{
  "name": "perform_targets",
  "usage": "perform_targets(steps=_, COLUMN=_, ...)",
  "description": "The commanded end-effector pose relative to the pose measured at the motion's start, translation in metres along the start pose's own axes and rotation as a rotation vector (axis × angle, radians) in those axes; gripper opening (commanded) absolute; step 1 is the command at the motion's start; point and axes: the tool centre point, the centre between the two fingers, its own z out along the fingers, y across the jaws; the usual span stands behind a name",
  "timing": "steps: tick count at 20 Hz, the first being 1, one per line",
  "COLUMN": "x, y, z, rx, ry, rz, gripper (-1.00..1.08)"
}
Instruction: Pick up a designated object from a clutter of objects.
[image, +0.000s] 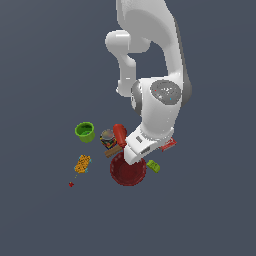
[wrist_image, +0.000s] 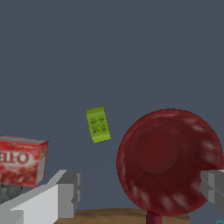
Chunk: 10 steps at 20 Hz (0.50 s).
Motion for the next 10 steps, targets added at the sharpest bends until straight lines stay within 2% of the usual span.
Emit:
perform_targets(steps=1, x=0.008, y=-0.011, z=0.024, rx=0.007, ry=0.002, rz=-0.069, gripper=1.00)
perform_targets(steps=10, x=0.021, y=-0.038, z=0.077, rx=0.027, ry=0.008, rz=-0.213, gripper=1.00)
